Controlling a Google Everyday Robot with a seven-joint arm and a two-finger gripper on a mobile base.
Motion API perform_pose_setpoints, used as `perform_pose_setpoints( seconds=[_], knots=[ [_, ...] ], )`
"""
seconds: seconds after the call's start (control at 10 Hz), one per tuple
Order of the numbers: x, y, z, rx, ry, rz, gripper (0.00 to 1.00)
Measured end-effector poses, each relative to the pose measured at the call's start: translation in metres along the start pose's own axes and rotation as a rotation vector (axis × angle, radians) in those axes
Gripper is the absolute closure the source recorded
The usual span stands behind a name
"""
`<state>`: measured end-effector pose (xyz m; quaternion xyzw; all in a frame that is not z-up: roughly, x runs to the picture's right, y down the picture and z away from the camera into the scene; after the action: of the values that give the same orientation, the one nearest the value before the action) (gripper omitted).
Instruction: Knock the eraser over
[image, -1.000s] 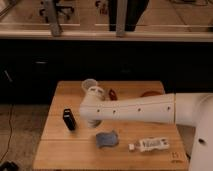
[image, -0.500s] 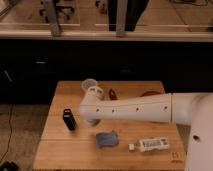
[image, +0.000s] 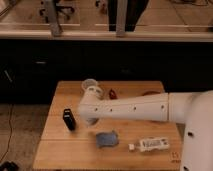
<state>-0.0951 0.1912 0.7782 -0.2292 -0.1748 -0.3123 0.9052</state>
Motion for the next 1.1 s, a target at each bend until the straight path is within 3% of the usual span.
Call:
perform_pose_setpoints(
  seconds=[1.1],
  knots=[
    [-0.019, -0.029, 0.014, 0.028, -0.018, -0.091, 1.0]
  ],
)
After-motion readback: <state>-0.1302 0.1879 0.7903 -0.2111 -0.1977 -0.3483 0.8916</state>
